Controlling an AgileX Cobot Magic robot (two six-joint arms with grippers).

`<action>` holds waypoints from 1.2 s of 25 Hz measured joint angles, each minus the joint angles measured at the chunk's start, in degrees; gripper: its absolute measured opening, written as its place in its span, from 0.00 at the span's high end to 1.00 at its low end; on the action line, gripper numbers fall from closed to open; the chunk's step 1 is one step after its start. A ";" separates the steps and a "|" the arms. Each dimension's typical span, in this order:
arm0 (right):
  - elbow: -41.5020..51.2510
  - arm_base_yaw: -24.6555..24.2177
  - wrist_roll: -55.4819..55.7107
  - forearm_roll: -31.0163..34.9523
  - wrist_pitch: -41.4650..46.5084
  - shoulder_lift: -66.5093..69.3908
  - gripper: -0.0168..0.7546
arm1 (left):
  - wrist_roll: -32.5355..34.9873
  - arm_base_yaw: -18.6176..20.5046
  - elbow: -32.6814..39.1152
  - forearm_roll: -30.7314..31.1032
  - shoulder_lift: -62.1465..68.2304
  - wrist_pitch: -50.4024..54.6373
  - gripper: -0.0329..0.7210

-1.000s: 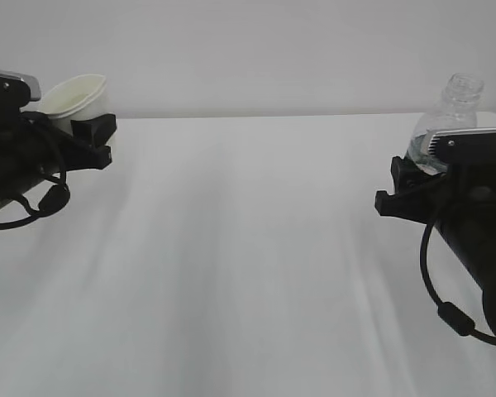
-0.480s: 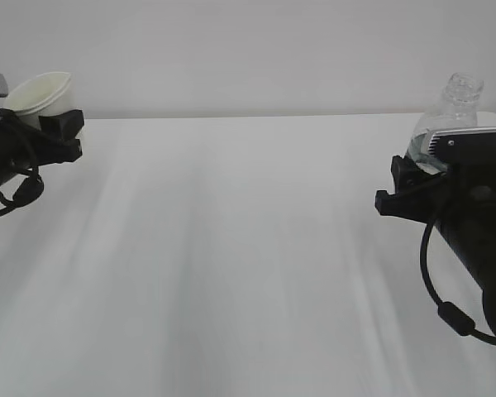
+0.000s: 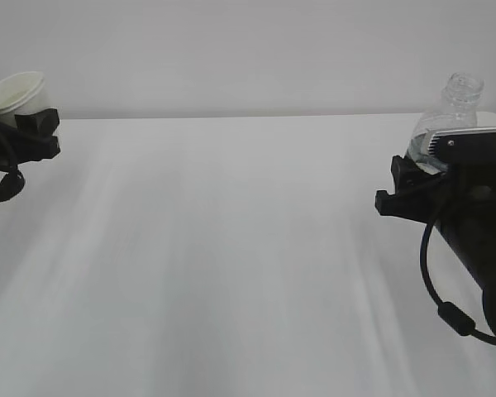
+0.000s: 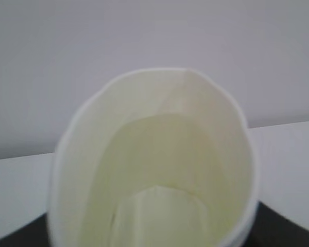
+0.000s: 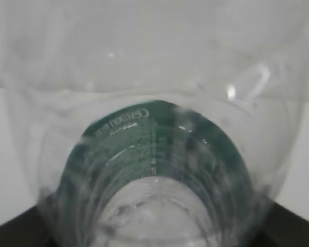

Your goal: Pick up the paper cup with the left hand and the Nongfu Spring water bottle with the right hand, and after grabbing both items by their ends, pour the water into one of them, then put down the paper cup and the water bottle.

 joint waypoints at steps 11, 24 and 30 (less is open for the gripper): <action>0.00 0.00 0.00 -0.09 0.00 0.00 0.37 | 2.43 0.09 6.29 0.00 0.00 -7.73 0.44; 0.00 0.00 -0.07 -0.09 -0.09 0.00 0.37 | 2.56 0.09 13.81 -0.68 0.00 -10.05 0.45; 0.00 0.00 -0.07 -0.09 -0.09 0.00 0.37 | 2.56 0.09 15.02 -1.43 0.00 -10.05 0.45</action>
